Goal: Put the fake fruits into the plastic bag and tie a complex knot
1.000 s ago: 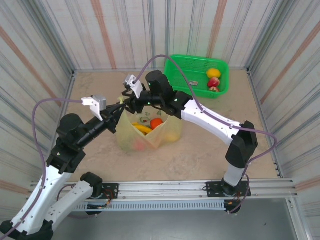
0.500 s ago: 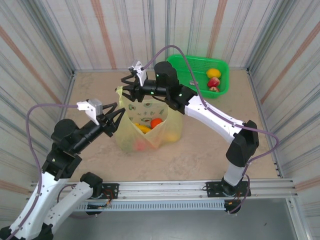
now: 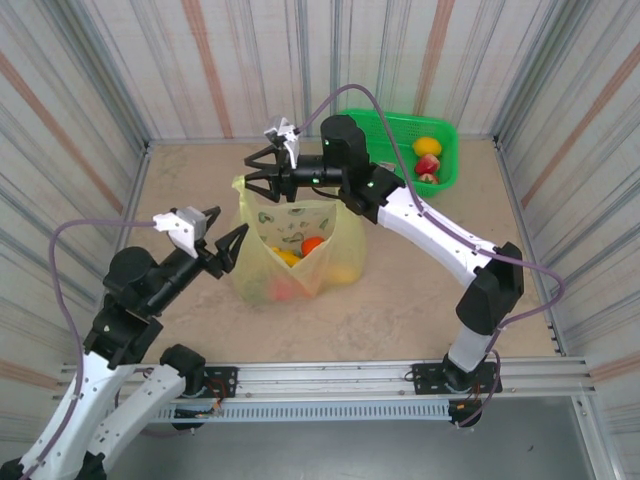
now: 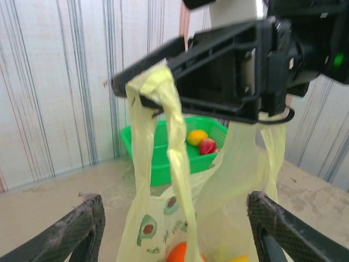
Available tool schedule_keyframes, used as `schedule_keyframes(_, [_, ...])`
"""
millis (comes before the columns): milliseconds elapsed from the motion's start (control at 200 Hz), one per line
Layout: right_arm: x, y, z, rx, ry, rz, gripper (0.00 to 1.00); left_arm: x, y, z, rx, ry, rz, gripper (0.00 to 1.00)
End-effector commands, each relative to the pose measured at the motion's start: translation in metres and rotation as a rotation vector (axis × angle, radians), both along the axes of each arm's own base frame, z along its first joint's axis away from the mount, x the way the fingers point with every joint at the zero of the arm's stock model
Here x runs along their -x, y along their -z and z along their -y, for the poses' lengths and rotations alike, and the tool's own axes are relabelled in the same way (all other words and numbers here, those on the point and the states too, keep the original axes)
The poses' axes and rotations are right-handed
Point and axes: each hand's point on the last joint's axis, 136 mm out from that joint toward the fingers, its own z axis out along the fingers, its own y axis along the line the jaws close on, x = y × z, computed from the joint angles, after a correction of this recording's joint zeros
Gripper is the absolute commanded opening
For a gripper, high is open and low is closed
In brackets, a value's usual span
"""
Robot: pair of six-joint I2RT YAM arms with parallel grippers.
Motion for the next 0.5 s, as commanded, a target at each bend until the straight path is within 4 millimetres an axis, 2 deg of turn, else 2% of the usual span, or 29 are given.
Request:
schedule_keyframes(0, [0.020,-0.024,0.006,-0.079,-0.070,0.007,0.60,-0.004,-0.002,0.003,-0.024,-0.001,0.032,0.69])
schedule_keyframes(175, [0.025,-0.026,0.001,-0.122,-0.093,0.003,0.59,-0.006,-0.003,0.005,-0.029,0.006,0.032,0.55])
schedule_keyframes(386, [0.024,-0.011,-0.002,-0.095,-0.086,0.004,0.57,-0.007,-0.006,0.013,-0.028,0.045,0.031,0.26])
schedule_keyframes(496, [0.023,0.000,-0.003,-0.067,-0.081,0.010,0.57,-0.008,-0.007,0.016,-0.026,0.058,0.029,0.15])
